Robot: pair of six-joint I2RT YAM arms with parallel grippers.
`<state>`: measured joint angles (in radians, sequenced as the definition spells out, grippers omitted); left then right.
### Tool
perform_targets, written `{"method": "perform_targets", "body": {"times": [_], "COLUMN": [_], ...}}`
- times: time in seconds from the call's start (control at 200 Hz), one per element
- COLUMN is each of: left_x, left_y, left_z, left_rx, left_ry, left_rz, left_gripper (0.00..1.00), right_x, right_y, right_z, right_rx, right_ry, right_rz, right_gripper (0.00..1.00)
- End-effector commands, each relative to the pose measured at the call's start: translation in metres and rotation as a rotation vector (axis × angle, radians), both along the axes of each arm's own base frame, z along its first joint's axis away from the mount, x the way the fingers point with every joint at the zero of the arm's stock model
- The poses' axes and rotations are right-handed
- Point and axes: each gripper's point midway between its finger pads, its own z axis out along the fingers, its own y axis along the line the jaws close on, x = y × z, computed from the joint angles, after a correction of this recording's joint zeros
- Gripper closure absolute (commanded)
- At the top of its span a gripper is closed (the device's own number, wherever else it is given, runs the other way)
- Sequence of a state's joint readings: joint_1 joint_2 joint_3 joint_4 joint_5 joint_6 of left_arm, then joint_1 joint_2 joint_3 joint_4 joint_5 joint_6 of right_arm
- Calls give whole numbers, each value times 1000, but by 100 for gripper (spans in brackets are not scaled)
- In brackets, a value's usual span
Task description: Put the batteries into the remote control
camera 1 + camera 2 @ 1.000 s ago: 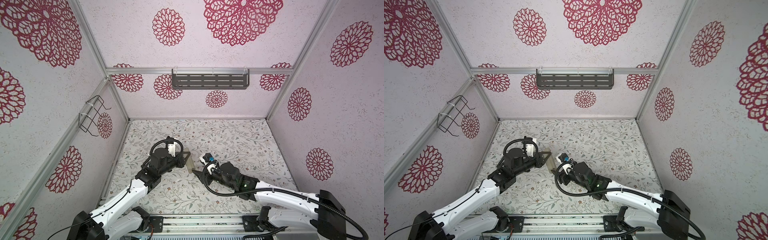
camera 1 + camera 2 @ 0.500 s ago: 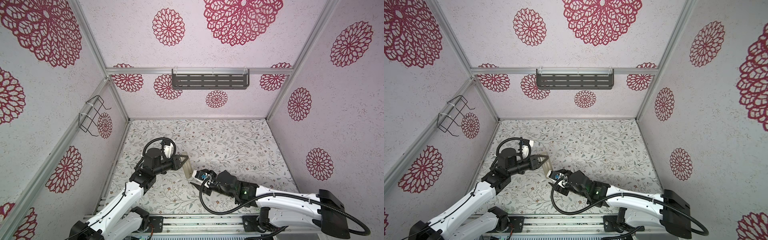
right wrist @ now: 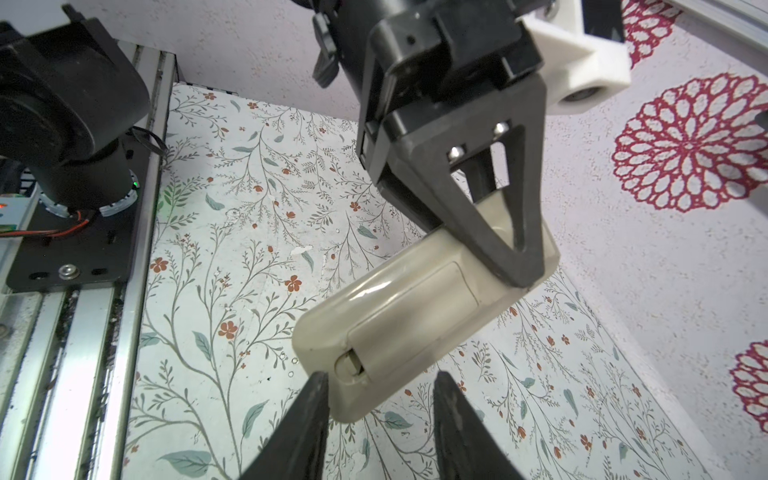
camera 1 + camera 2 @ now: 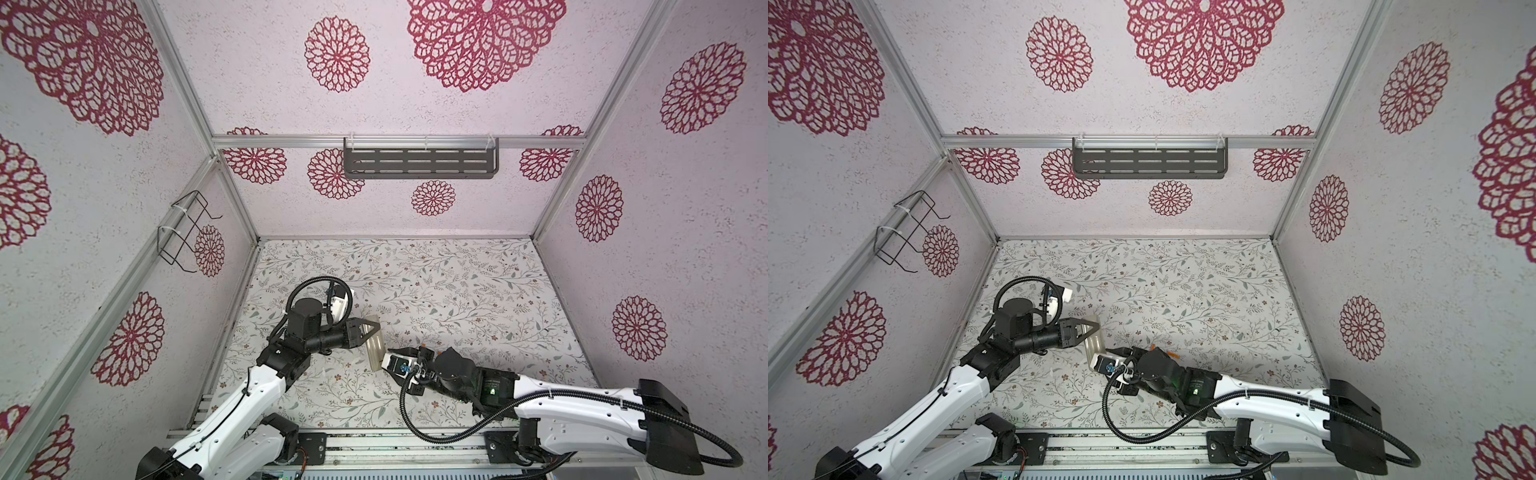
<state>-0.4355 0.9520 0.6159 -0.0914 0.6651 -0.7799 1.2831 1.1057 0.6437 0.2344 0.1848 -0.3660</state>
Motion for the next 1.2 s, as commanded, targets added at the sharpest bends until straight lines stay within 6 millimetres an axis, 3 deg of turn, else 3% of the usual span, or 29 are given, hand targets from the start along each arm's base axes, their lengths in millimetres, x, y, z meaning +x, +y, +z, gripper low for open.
{"method": "perform_targets", "body": {"times": [0.0,0.18,1.196], "left_x": [-6,-9,-19], "left_y": [-1,-2,-7], "left_z": [2,1,-1], "left_rx": [-24,-35,-86], "left_ry": [3,15,62], "left_rz": [-26,-38,-92], "left_gripper": [100,100,100], "right_x": [1,1,-8], "right_y": [0,4,15], "right_z": [19,25,13], "right_rx": [30,42,-40], "right_ry": [-52,-69,-122], "right_rz": [-5,-3,48], "right_gripper": [58,60,60]}}
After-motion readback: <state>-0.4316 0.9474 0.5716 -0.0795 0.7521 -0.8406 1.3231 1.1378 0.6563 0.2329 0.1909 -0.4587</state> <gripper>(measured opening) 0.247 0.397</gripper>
